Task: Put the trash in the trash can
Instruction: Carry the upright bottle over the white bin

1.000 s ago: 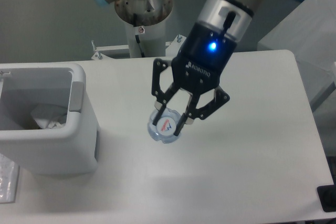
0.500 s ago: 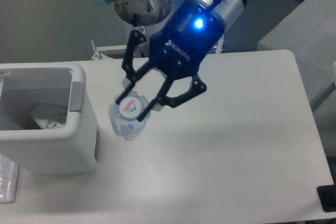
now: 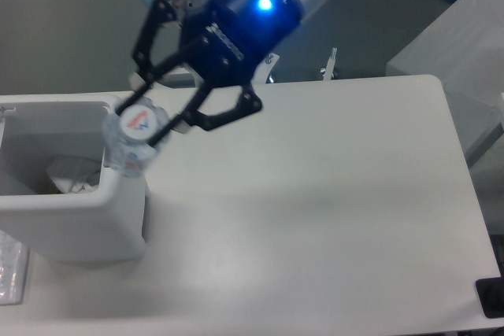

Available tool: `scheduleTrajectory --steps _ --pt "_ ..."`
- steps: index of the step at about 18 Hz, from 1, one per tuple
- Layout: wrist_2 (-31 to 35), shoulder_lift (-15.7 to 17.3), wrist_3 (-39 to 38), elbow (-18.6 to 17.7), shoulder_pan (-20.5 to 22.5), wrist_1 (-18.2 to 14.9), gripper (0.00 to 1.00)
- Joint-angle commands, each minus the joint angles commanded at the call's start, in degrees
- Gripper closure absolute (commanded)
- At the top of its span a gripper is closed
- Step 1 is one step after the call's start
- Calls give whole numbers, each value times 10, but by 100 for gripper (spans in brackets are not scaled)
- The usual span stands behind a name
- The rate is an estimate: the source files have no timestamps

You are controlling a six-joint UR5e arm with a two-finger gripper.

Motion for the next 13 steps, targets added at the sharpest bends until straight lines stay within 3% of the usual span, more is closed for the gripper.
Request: scheduleTrajectory --steps 5,6,10,13 --pt "2 -1 -10 -11 -32 6 97" --pt "4 0 -5 -19 -36 9 97" --pt "12 -1 21 -73 -54 71 96" --pt "43 -3 74 -101 -76 72 93"
